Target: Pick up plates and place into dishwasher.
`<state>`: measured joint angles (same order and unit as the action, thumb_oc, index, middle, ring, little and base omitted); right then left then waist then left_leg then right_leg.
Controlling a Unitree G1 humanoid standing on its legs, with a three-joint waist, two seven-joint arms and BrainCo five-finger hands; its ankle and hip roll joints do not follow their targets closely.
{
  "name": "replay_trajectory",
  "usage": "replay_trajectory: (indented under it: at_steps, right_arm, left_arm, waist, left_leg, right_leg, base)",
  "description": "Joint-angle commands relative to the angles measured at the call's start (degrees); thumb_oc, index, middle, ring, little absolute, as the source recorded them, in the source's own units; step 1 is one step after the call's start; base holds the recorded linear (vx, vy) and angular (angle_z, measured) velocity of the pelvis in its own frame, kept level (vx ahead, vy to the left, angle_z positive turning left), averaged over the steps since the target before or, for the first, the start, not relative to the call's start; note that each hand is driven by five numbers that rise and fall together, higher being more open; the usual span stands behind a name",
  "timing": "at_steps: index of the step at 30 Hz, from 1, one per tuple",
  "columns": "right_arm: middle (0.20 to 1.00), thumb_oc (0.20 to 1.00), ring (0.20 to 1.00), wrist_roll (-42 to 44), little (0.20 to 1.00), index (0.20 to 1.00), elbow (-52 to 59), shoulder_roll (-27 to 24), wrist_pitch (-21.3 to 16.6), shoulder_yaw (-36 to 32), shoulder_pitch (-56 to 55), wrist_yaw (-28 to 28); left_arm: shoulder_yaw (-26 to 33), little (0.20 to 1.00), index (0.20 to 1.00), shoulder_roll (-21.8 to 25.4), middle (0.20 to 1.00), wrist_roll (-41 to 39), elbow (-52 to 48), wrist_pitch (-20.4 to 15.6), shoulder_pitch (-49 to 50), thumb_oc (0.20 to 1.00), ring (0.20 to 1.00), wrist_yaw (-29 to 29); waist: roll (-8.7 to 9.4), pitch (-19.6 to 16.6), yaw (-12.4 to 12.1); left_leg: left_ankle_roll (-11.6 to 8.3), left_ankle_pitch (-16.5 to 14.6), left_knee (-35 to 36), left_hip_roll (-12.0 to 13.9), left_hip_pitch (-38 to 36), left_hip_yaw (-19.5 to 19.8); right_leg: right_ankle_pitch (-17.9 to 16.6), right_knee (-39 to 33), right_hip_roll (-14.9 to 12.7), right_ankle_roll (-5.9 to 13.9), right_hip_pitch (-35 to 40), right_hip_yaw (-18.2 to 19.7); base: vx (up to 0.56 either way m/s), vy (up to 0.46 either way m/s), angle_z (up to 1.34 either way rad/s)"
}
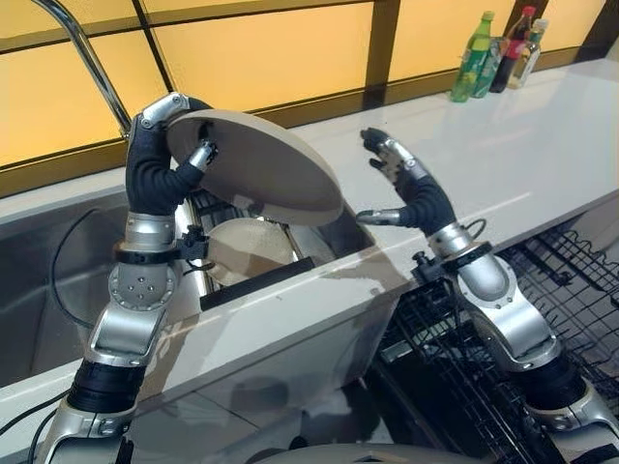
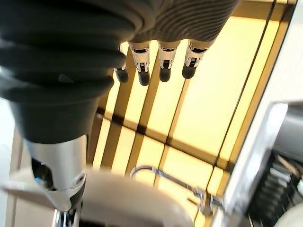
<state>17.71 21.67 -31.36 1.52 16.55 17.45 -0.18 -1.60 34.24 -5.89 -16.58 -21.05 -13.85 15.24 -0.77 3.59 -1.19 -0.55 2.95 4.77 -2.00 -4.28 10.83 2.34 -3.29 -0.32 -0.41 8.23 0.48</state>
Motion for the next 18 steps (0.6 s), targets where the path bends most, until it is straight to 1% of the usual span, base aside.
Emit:
replay_trajectory:
  at_steps: [1, 4, 9, 16, 18]
  right_arm:
    - [1.000, 1.000, 1.000, 2.6, 1.000, 1.000, 4.8, 0.6, -0.6, -0.2, 2.3, 0.9]
    - [1.000, 1.000, 1.000, 3.5, 1.000, 1.000, 4.6, 1.6, -0.4, 1.6, 3.6, 1.0]
    - [1.000, 1.000, 1.000, 4.6, 1.000, 1.000, 3.5, 3.5, 3.4, 5.2, 5.3, 0.8]
    - [1.000, 1.000, 1.000, 6.6, 1.000, 1.000, 1.6, 5.4, 7.5, 9.3, 8.0, 0.6]
    - [1.000, 1.000, 1.000, 7.0, 1.000, 1.000, 0.9, 6.2, 7.1, 10.5, 9.7, 0.0]
  left_arm:
    - [-0.8, 0.200, 0.200, 0.7, 0.200, -2.5, 0.0, -0.2, -4.5, 0.200, 0.200, 0.8]
    - [-1.5, 0.200, 0.200, 0.3, 0.200, -3.5, 0.2, 0.0, -4.7, 0.200, 0.200, 0.9]
    - [-3.0, 0.200, 0.200, -1.1, 0.200, -2.3, 0.2, -0.2, -5.2, 0.200, 0.200, 1.0]
    - [-5.5, 0.200, 0.200, -2.7, 0.200, -3.0, 0.3, 1.1, -6.9, 0.200, 0.200, 1.6]
    - [-6.3, 0.200, 0.200, -3.1, 0.200, -3.1, 0.5, 1.3, -7.5, 0.200, 0.200, 2.0]
  waist:
    - [1.43, -3.5, -1.6]
    - [1.43, -3.4, -1.9]
    - [1.53, -3.4, -2.3]
    - [1.79, -3.3, -2.8]
    - [1.85, -3.0, -3.2]
  left_leg:
    - [-0.88, 2.0, -0.1, 1.1, 2.5, 2.0]
    - [-0.95, 2.1, -0.1, 1.1, 2.5, 2.2]
    - [-1.15, 2.3, -0.3, 1.2, 2.6, 2.4]
    - [-1.49, 2.7, -0.4, 1.6, 2.7, 2.7]
    - [-1.55, 2.7, -0.5, 1.6, 2.7, 3.0]
  right_leg:
    - [-0.7, 6.6, -2.1, 3.51, -4.6, -0.7]
    - [-0.7, 6.5, -2.1, 3.45, -4.6, -0.8]
    - [-0.9, 6.0, -2.1, 3.31, -4.3, -0.9]
    - [-1.0, 5.6, -1.9, 3.01, -3.9, -1.4]
    - [-1.0, 5.5, -2.0, 2.93, -3.7, -1.7]
  base:
    - [0.01, -0.027, 0.06]
    - [0.00, -0.021, 0.02]
    - [0.00, -0.006, 0.00]
    - [0.01, -0.028, 0.02]
    - [0.01, -0.035, 0.04]
